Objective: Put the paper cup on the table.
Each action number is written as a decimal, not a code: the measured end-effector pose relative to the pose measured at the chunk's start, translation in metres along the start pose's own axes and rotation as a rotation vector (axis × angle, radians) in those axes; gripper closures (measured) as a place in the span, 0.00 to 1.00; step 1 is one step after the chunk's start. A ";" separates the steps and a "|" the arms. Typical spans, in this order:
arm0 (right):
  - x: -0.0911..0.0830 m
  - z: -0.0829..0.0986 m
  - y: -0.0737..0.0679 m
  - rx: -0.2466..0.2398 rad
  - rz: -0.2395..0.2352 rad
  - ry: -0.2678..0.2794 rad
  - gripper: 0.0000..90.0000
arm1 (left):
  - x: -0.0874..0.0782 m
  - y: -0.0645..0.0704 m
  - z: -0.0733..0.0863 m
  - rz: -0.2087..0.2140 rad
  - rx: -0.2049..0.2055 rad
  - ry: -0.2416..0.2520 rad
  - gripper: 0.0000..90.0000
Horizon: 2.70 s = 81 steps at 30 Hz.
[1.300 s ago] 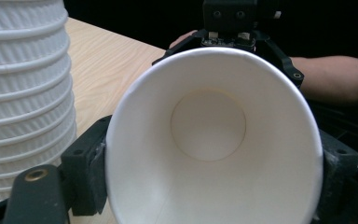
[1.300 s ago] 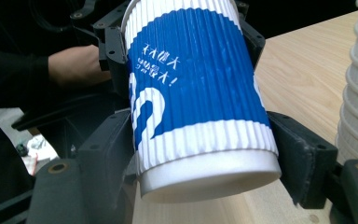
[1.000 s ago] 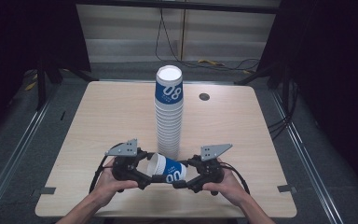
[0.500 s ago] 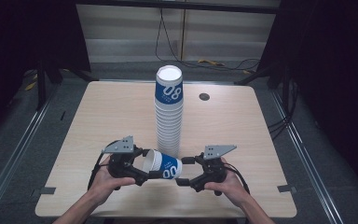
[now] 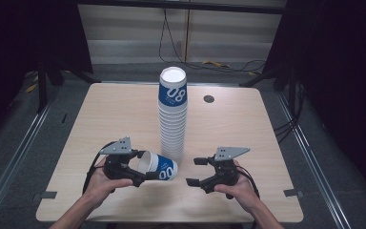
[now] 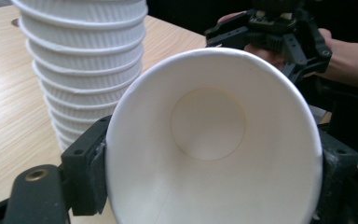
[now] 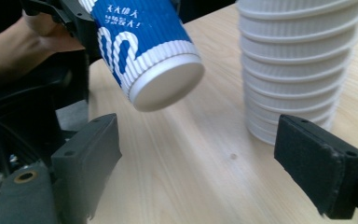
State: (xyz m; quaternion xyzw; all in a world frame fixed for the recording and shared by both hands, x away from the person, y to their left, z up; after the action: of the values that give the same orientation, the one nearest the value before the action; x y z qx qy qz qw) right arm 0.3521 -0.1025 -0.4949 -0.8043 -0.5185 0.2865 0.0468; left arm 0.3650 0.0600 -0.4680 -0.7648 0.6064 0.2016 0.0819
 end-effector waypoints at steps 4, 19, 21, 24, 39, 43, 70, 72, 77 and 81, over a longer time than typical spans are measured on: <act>-0.004 0.000 0.006 0.005 0.048 -0.006 0.16 | -0.005 -0.006 0.005 -0.011 -0.032 -0.027 0.21; -0.020 0.004 0.033 0.022 0.153 0.033 0.16 | -0.027 -0.034 0.020 -0.104 -0.067 -0.120 0.21; -0.021 0.004 0.035 0.027 0.163 0.038 0.16 | -0.029 -0.037 0.022 -0.119 -0.063 -0.137 0.21; -0.022 0.005 0.036 0.030 0.168 0.036 0.16 | -0.033 -0.042 0.024 -0.138 -0.067 -0.155 0.21; -0.023 0.004 0.038 0.013 0.190 0.042 0.16 | -0.060 -0.081 0.033 -0.295 -0.059 -0.264 0.21; -0.025 0.003 0.035 0.003 0.198 0.052 0.17 | -0.062 -0.088 0.034 -0.317 -0.072 -0.286 0.21; -0.027 0.000 0.039 -0.015 0.251 0.089 0.18 | -0.057 -0.145 0.032 -0.440 -0.094 -0.543 0.21; -0.028 -0.001 0.039 -0.021 0.254 0.098 0.18 | -0.057 -0.145 0.033 -0.432 -0.098 -0.553 0.20; -0.029 -0.001 0.039 -0.018 0.256 0.097 0.18 | -0.055 -0.149 0.038 -0.425 -0.115 -0.592 0.20; -0.028 -0.001 0.039 -0.019 0.255 0.097 0.18 | -0.052 -0.151 0.045 -0.406 -0.124 -0.627 0.20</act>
State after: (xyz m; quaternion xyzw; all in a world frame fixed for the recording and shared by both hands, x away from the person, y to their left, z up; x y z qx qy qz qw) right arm 0.3756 -0.1442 -0.4973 -0.8769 -0.4120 0.2461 0.0275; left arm 0.4911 0.1608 -0.5056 -0.7741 0.3744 0.4419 0.2554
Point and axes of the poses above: each handheld gripper's, and its own axes: x roughly forward along the jaws, z roughly out of its underside, y roughly to its right, the point moved 10 cm from there along x, roughly forward along the jaws, and after that the axes turned 7 degrees about x, right-handed, at the moved point
